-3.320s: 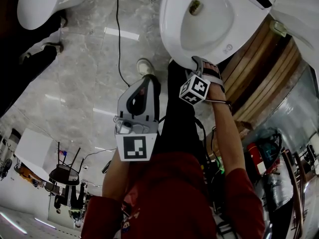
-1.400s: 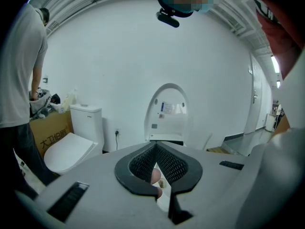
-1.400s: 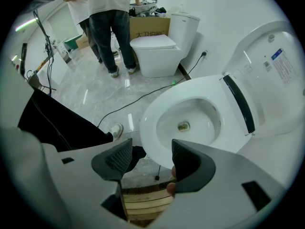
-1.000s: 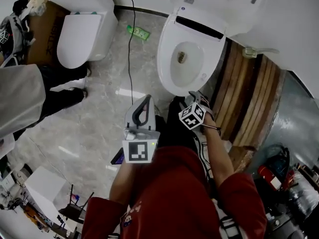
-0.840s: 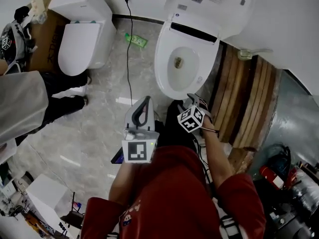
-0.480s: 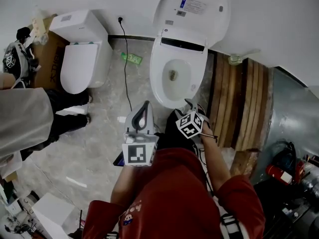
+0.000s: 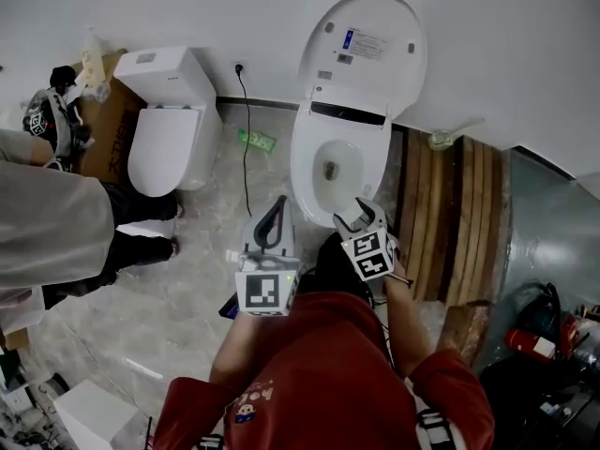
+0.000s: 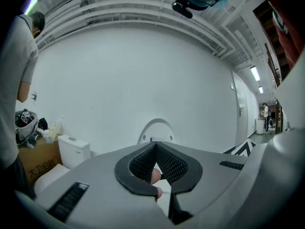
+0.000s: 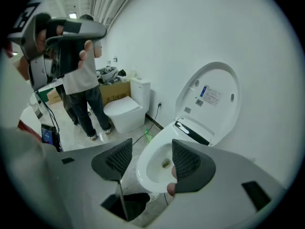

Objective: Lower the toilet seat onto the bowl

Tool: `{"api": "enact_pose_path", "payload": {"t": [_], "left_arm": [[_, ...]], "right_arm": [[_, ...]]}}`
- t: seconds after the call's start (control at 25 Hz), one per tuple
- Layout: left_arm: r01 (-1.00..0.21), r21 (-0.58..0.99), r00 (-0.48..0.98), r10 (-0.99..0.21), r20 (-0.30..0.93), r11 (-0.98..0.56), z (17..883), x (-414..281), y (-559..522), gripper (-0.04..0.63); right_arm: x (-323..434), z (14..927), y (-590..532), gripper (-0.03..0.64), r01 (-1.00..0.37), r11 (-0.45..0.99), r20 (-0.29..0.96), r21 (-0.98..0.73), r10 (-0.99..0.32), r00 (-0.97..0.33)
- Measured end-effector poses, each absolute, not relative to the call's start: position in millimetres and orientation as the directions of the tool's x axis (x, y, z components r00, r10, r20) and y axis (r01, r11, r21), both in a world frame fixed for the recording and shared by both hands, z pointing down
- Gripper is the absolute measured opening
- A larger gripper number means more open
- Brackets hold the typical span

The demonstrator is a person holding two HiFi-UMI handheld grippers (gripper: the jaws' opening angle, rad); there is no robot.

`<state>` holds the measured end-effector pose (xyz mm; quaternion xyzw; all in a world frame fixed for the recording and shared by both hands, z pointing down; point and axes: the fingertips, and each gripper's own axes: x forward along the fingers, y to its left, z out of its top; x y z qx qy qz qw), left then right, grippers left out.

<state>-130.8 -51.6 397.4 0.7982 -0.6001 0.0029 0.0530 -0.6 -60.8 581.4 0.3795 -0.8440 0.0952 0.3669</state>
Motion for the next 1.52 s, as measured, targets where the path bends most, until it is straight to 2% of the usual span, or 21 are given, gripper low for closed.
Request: {"api": "enact_pose_path", "payload": {"t": [0.36, 0.64, 0.76, 1.0, 1.24, 1.52], "left_arm": [[-0.960, 0.030, 0.279, -0.959, 0.042, -0.278, 370.3, -152.5, -57.1, 0.009], [-0.956, 0.000, 0.295, -0.955, -0.029, -0.295, 330.2, -150.2, -56.6, 0.009], [-0.953, -0.023, 0.303, -0.951, -0.055, -0.302, 309.0, -143.0, -55.7, 0.009], [-0.951, -0.043, 0.311, -0.941, -0.137, -0.308, 270.8, -141.6, -52.1, 0.009], [-0.955, -0.032, 0.297, -0.943, -0.153, -0.295, 257.0, -136.6, -52.1, 0.009], [-0.955, -0.046, 0.295, -0.944, -0.147, -0.291, 261.0, -126.8, -54.3, 0.009]], "right_arm": [[-16.1, 476.6, -76.4, 0.247, -0.773, 0.626, 0.483, 0.099, -0.710, -0.513], [-11.7, 377.4, -76.5, 0.246, -0.816, 0.574, 0.254, 0.073, -0.801, -0.542], [-5.6, 334.6, -73.9, 0.247, -0.821, 0.555, 0.129, 0.136, -0.831, -0.541], [6.1, 253.6, -55.2, 0.246, -0.899, 0.418, -0.102, 0.130, -0.896, -0.432], [16.4, 235.1, -44.8, 0.246, -0.938, 0.302, -0.171, 0.168, -0.928, -0.330], [27.6, 247.3, -47.1, 0.246, -0.950, 0.255, -0.141, 0.178, -0.949, -0.281]]}}
